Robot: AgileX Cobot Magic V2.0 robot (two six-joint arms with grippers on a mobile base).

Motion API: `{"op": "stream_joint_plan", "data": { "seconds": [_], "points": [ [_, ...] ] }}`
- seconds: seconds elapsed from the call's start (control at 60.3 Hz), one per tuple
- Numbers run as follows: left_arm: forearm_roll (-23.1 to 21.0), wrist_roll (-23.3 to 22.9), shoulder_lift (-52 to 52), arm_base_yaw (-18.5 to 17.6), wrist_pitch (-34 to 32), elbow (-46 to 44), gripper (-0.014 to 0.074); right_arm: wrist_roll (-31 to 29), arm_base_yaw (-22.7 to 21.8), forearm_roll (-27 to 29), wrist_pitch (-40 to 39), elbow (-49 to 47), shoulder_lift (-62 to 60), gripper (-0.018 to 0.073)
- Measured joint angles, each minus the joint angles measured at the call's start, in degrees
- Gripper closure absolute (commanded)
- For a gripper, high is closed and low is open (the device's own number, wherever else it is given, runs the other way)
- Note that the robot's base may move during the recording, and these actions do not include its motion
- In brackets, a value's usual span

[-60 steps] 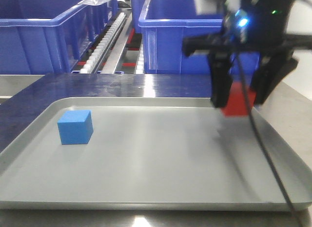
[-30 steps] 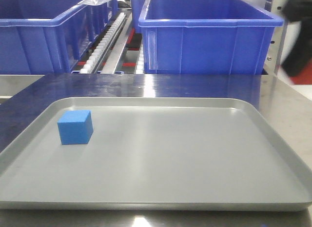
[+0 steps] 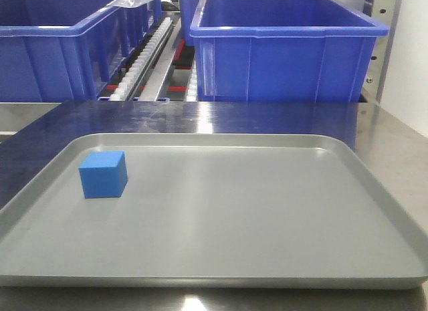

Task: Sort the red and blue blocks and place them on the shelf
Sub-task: 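Raise the held red cube away from the tray with the right gripper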

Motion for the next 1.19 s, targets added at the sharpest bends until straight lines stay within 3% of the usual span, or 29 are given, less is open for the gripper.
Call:
{"op": "stream_joint_plan", "data": {
  "seconds": [0.414, 1.193],
  "points": [
    [0.0, 0.0, 0.0, 0.0, 0.0, 0.0, 0.0472, -0.1, 0.0, 0.0, -0.3, 5.6, -22.4, 0.0492],
    [0.0, 0.0, 0.0, 0.0, 0.0, 0.0, 0.0472, -0.1, 0.0, 0.0, -0.3, 5.9, -23.4, 0.0492]
  ]
}}
